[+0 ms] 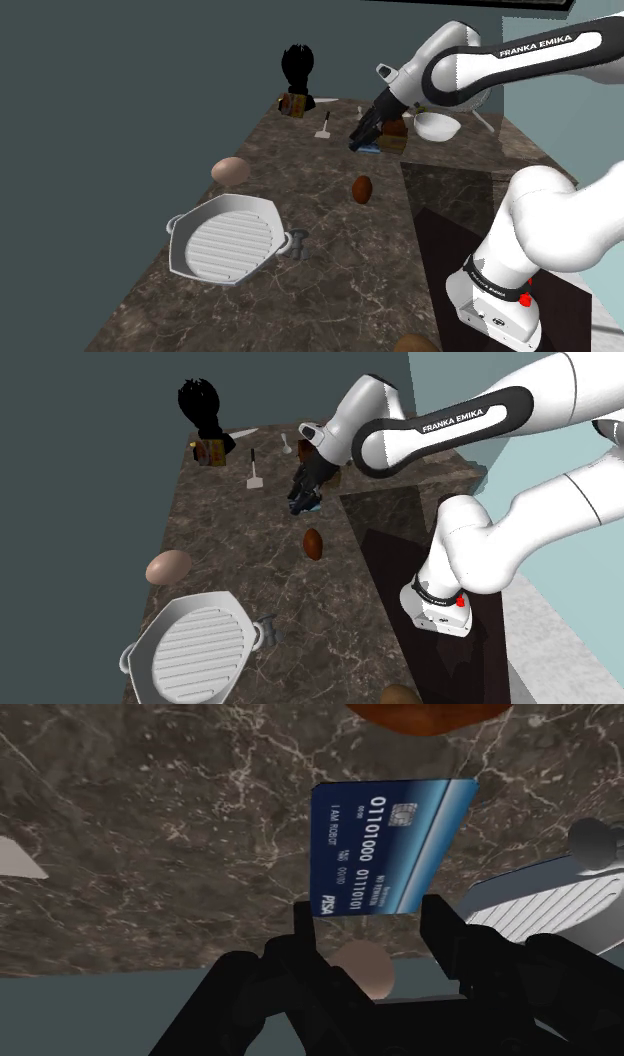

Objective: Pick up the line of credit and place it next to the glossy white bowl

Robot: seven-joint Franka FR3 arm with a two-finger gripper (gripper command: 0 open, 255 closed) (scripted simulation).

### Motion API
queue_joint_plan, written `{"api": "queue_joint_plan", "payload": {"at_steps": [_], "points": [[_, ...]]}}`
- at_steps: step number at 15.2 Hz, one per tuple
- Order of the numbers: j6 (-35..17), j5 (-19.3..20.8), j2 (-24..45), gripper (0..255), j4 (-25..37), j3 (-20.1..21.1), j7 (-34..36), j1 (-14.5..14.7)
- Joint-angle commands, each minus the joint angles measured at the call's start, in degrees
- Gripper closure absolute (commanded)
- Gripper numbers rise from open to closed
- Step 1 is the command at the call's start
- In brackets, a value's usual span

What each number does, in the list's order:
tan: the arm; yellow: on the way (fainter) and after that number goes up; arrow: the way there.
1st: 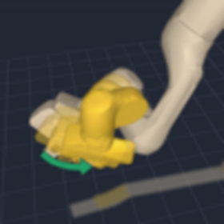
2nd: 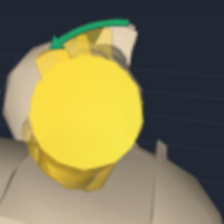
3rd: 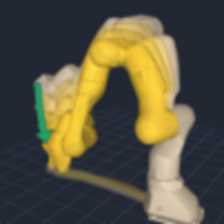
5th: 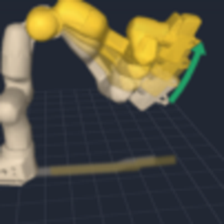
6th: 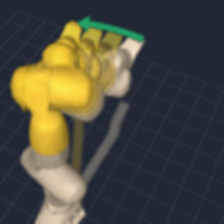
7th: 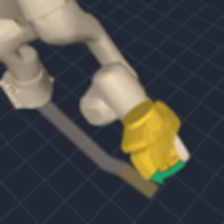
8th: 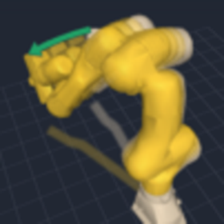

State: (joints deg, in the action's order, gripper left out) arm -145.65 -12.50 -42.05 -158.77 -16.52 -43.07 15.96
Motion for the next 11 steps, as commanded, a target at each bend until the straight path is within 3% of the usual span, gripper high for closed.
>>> {"api": "queue_joint_plan", "payload": {"at_steps": [1,11], "points": [[2.0,1.2,-2.2,255,-0.9,-2.5,-2.8,-1.9],[13.5,8.2,-8.2,255,0.8,-15.7,-16.2,-11.4]]}}
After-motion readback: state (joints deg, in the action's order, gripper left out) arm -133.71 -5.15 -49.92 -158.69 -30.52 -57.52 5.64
